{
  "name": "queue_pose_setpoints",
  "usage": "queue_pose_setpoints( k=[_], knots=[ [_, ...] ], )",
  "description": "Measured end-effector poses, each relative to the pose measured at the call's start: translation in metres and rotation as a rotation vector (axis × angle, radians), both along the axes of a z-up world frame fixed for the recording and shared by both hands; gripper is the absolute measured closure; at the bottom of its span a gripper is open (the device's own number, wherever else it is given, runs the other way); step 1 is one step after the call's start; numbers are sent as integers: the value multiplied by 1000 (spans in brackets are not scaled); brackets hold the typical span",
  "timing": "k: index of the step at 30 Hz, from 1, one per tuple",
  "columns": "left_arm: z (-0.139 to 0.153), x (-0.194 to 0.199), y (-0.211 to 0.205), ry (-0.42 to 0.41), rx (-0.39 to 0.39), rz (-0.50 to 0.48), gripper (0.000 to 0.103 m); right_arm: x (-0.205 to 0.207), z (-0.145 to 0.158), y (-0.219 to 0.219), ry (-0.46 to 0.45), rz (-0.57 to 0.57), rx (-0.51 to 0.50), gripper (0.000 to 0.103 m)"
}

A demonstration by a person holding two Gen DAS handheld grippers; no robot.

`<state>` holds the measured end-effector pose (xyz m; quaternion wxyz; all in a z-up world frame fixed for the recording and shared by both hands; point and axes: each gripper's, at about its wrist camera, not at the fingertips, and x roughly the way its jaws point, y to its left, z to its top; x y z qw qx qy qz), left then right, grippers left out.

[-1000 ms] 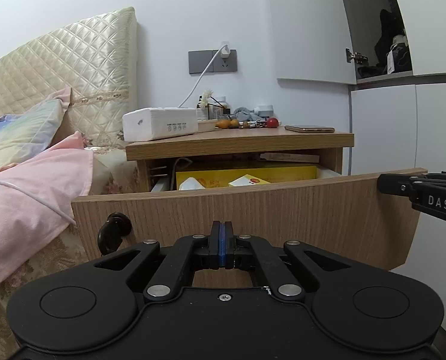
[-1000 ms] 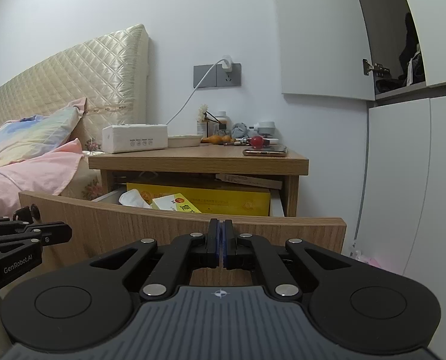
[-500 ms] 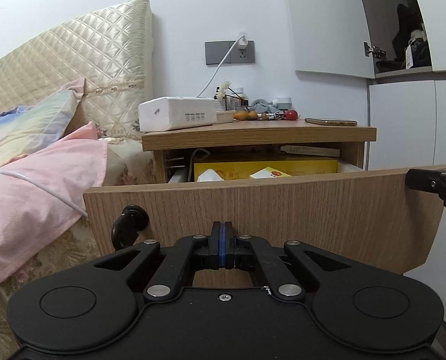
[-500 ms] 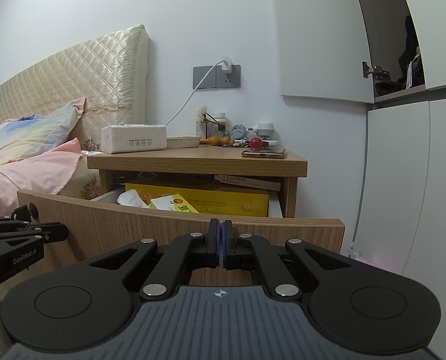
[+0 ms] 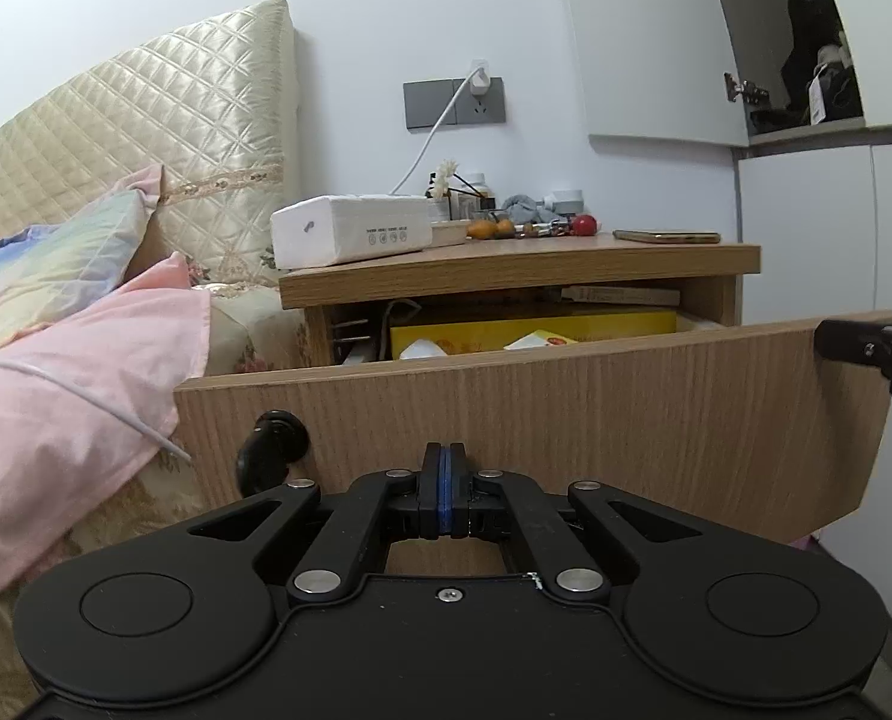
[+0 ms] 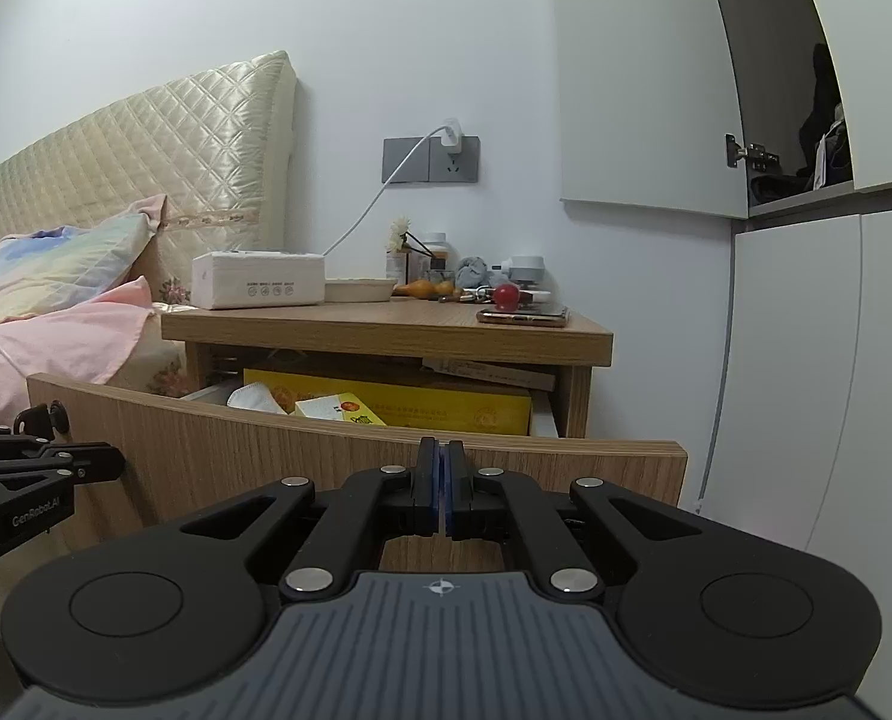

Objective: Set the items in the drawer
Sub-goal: 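Push the drawer shut with the closed left and right grippers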

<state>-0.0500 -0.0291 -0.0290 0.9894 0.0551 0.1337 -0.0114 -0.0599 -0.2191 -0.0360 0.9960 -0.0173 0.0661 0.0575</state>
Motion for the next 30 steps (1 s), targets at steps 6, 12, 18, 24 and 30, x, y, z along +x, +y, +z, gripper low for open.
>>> queue_pose_setpoints(
  k=[6,12,18,24,30],
  knots=[
    [-3,17,9,21,3,8,103,14,0,2,0,-17,6,102],
    [-6,33,18,42,6,17,103,28,1,4,1,-34,10,102],
    [-10,49,23,41,34,17,103,44,1,7,0,-52,14,102],
    [-11,64,25,14,89,27,103,63,-2,10,-18,-65,-6,102],
    [-14,79,24,3,105,37,103,78,-4,10,-28,-73,-1,102]
  ],
)
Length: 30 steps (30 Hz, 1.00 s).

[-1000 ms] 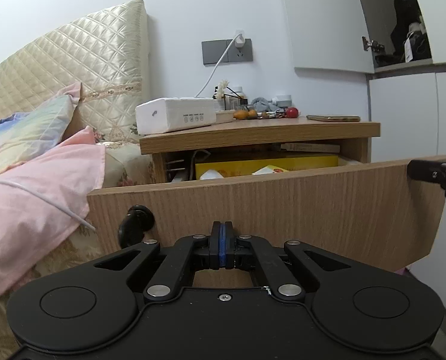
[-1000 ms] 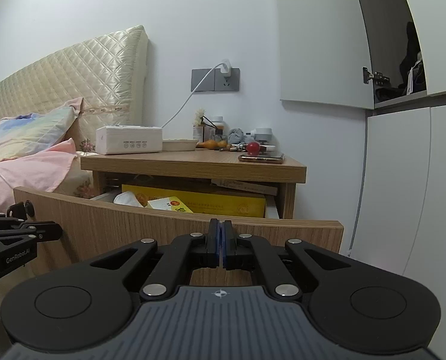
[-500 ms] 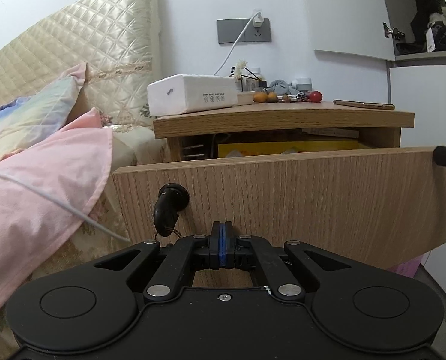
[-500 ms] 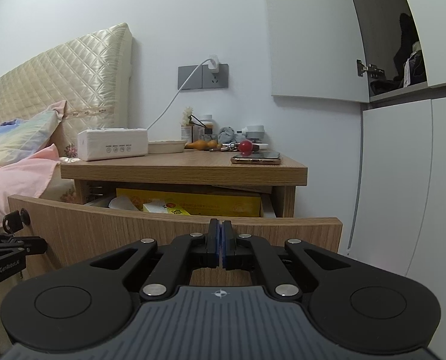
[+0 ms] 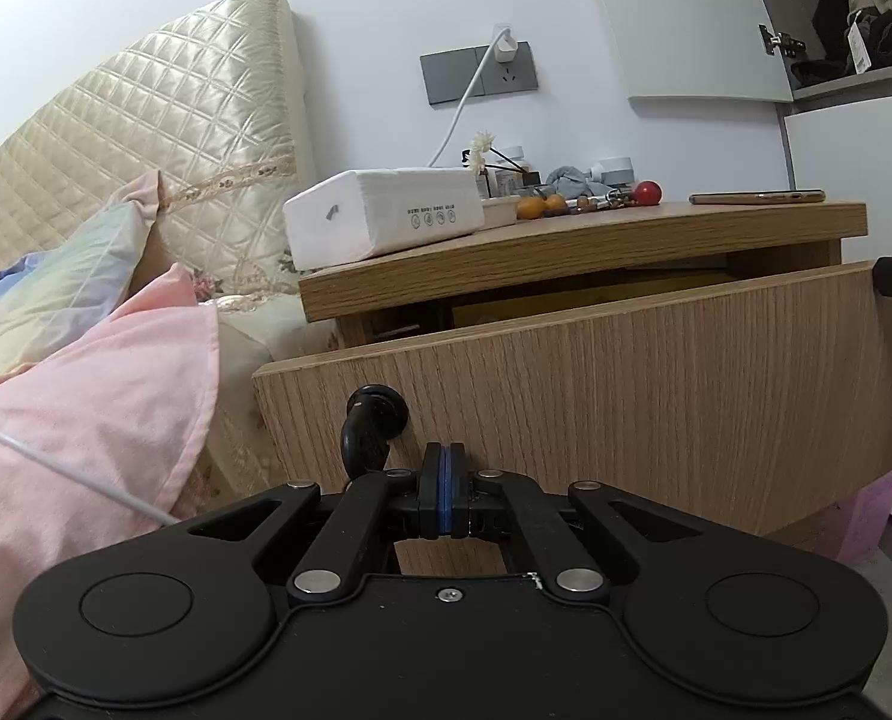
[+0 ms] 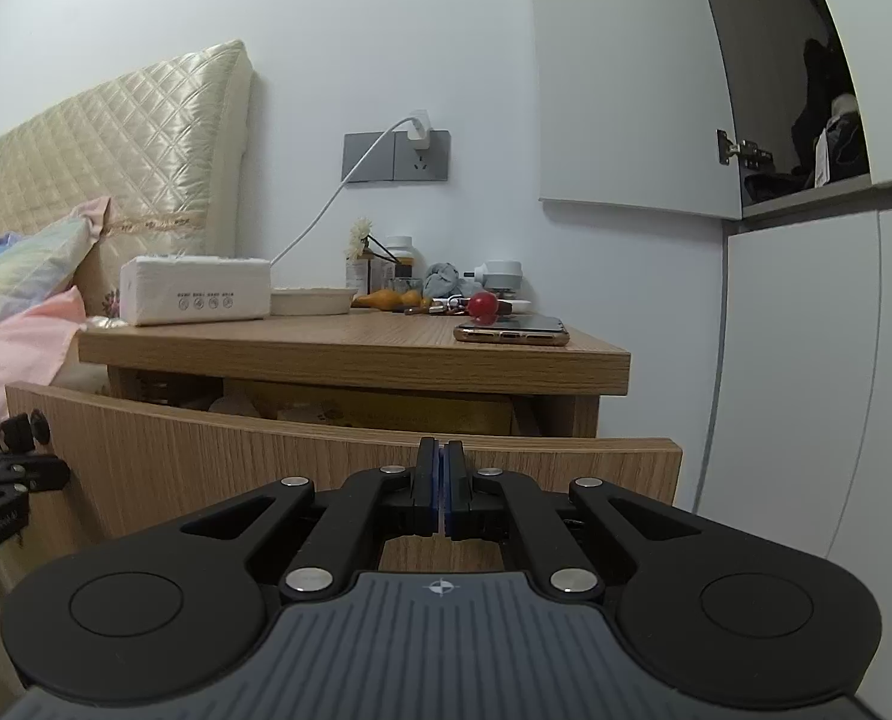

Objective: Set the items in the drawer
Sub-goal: 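Push the drawer shut with the closed left and right grippers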

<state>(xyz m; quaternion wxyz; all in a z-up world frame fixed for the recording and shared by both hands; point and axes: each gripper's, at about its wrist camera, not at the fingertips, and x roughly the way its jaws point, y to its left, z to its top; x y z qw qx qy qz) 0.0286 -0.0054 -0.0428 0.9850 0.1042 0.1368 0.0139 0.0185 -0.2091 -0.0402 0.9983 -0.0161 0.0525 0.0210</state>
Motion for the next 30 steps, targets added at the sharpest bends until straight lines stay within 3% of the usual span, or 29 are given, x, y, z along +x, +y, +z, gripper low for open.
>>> queue_pose_setpoints(
  k=[13,21,30],
  knots=[
    [-2,42,-6,-28,8,10,103,35,-1,-2,0,-9,66,102],
    [-4,70,4,-23,-13,61,103,61,-3,-7,-14,1,60,102],
    [-16,87,11,-11,23,38,103,71,-7,-9,-21,-3,56,102]
  ],
)
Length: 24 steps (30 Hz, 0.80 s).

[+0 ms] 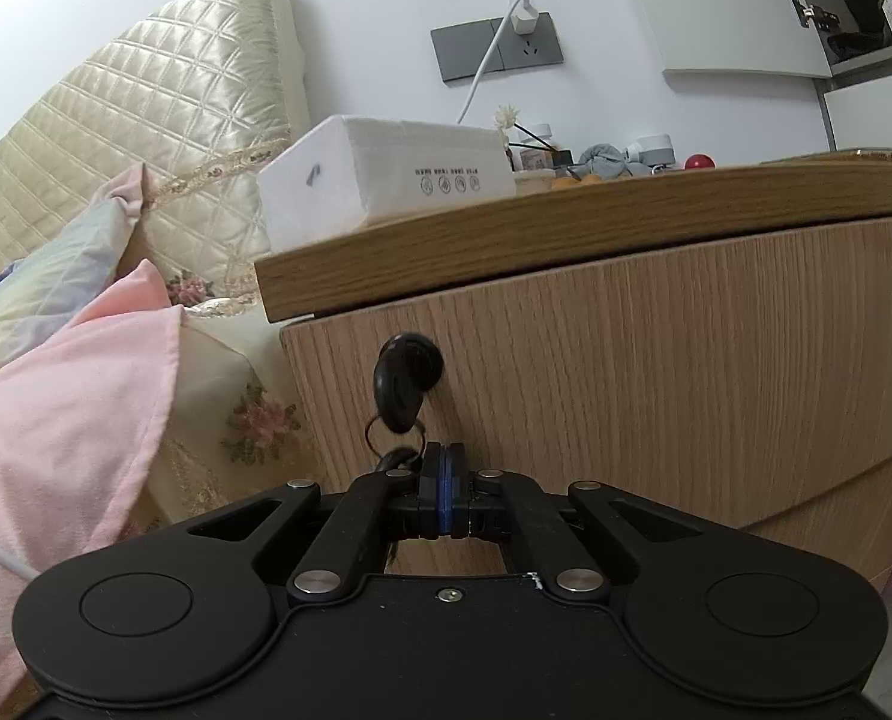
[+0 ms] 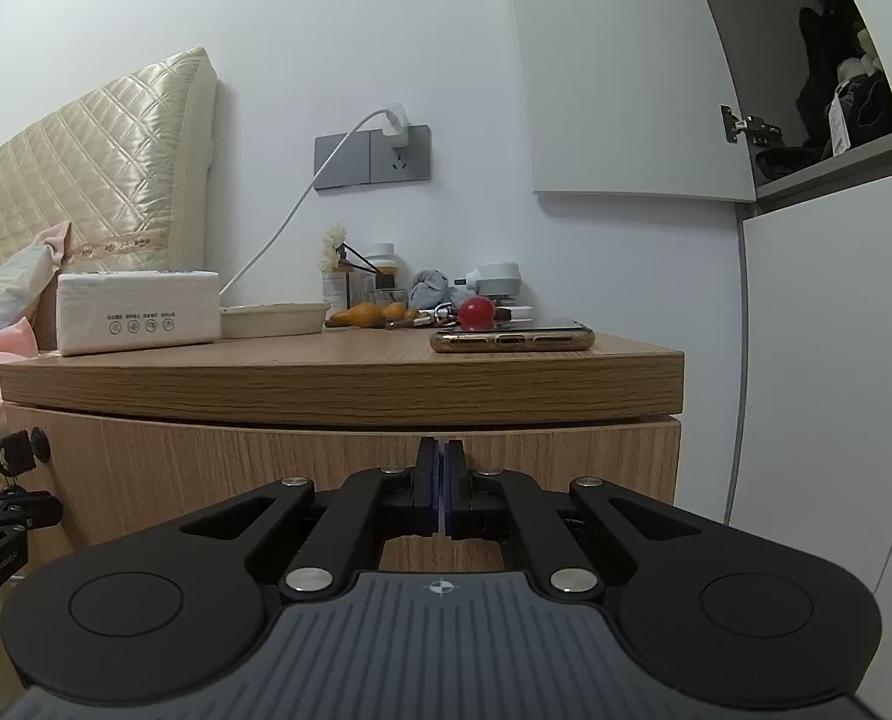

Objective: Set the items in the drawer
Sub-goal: 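Push the drawer shut with the closed left and right grippers, then open both grippers and pull them back from the closed drawer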

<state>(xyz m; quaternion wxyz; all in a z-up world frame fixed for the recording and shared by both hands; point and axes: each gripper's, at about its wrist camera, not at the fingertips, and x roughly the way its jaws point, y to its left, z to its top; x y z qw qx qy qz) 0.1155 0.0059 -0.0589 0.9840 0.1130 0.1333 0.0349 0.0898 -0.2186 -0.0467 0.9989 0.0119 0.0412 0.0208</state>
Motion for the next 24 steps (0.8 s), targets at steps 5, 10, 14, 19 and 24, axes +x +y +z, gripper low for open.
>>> queue_pose_setpoints(
  k=[5,10,14,19,24],
  knots=[
    [-2,11,15,41,-25,2,103,4,-1,-2,2,-3,5,103],
    [-2,13,21,49,-56,-20,103,7,-2,-4,4,-5,11,102],
    [-5,7,17,43,-59,-44,102,10,-3,-5,6,-7,15,102],
    [-1,-5,10,19,-71,-86,99,14,-5,-7,8,-10,21,102],
    [5,-17,7,26,-94,-87,98,-4,0,-9,11,16,20,101]
  ],
)
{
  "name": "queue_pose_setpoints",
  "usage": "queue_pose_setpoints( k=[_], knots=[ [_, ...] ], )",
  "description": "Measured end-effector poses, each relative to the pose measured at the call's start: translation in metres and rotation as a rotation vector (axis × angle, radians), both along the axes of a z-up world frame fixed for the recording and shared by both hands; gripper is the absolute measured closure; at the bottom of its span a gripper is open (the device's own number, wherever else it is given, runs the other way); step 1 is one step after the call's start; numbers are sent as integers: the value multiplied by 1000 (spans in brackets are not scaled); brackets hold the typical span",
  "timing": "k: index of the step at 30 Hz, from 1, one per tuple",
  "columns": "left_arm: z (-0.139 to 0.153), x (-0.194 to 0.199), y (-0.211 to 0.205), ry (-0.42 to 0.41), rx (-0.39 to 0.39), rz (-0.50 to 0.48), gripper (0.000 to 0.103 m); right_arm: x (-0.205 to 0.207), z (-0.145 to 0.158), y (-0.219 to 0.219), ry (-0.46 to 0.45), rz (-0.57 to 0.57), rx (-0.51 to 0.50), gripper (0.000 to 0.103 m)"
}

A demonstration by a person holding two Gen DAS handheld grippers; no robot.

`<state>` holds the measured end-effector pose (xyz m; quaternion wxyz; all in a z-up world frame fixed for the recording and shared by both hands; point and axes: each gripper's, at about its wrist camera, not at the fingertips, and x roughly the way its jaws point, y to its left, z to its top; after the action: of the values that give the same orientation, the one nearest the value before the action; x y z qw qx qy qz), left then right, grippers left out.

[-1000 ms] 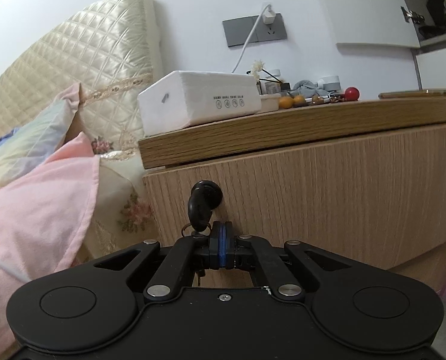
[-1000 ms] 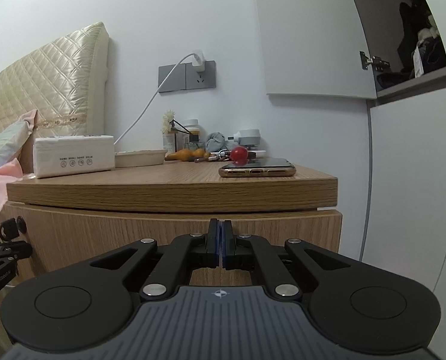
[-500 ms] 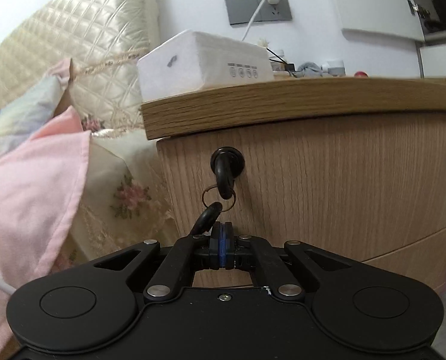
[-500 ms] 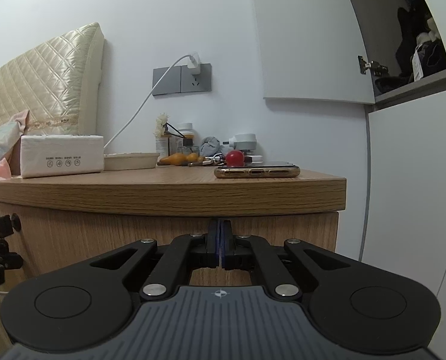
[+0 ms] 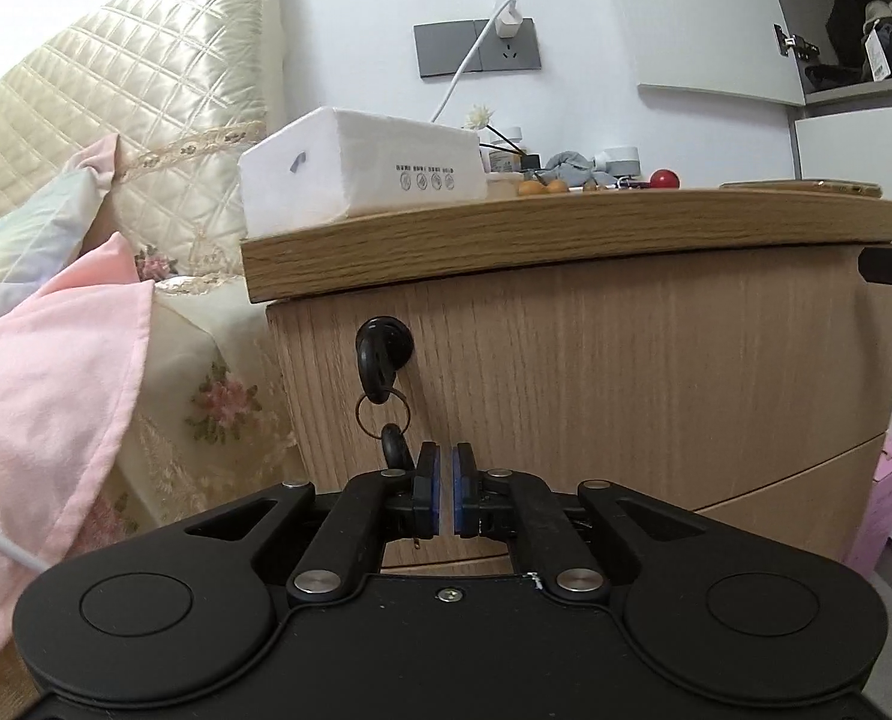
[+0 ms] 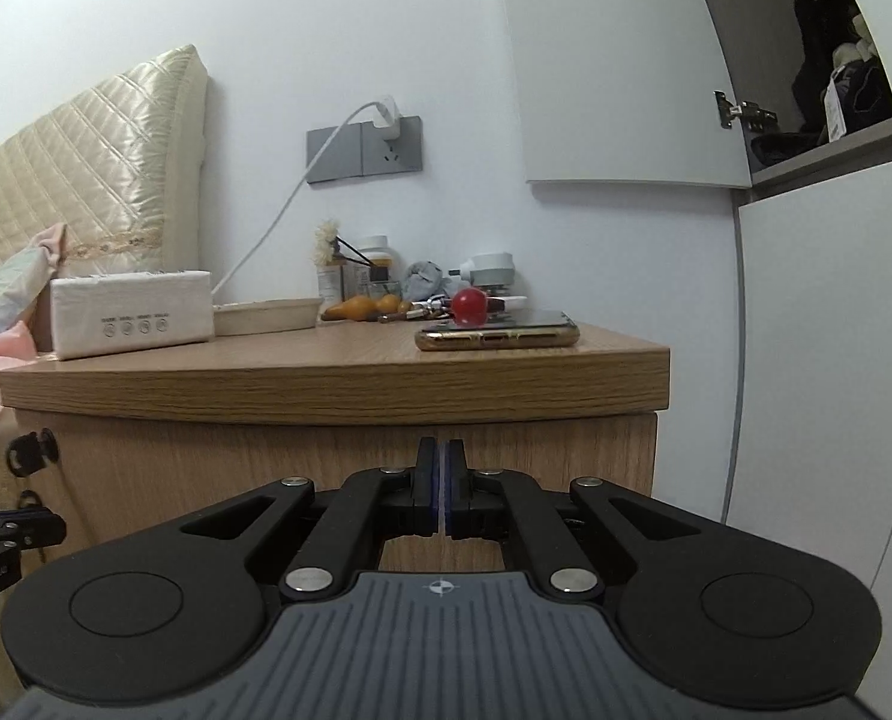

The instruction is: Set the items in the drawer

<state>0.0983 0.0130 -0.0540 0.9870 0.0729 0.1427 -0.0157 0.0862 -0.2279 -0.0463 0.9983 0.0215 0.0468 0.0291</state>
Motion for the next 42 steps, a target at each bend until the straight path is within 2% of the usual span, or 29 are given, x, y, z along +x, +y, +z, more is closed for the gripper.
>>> queue_pose_setpoints(
  k=[3,4,5,7,14,17,18,19,20,21,24,26,28,33,38,42],
  knots=[
    [6,-8,2,-2,-13,3,88,-9,3,1,20,23,6,100],
    [8,-11,3,2,-18,6,77,-12,4,2,25,29,7,100],
    [10,-14,4,4,-24,7,73,-15,5,2,31,39,8,100],
    [13,-21,6,4,-31,11,71,-19,7,4,40,50,6,100],
    [26,-46,12,-15,-36,31,49,-35,15,12,67,75,-5,98],
    [33,-56,14,-19,-61,27,40,-42,19,16,78,86,-9,84],
    [36,-60,14,-20,-65,26,39,-44,20,16,79,90,-9,67],
    [37,-63,14,-20,-63,27,34,-46,21,16,75,93,-6,48],
    [39,-65,14,-20,-60,31,26,-49,22,16,67,94,-4,42],
    [40,-68,15,-21,-60,36,24,-52,23,17,60,95,-3,38],
    [45,-73,17,-24,-75,43,22,-58,29,16,62,97,6,37],
    [49,-75,18,-25,-79,58,17,-63,32,15,64,98,13,33],
    [53,-78,19,-31,-80,68,17,-69,36,13,64,96,16,24],
    [66,-94,24,-48,-99,80,7,-89,45,12,53,106,12,12],
    [79,-112,33,-51,-114,103,2,-110,53,12,36,124,1,9],
    [88,-127,41,-63,-139,117,2,-127,60,11,23,138,-8,5]
  ],
)
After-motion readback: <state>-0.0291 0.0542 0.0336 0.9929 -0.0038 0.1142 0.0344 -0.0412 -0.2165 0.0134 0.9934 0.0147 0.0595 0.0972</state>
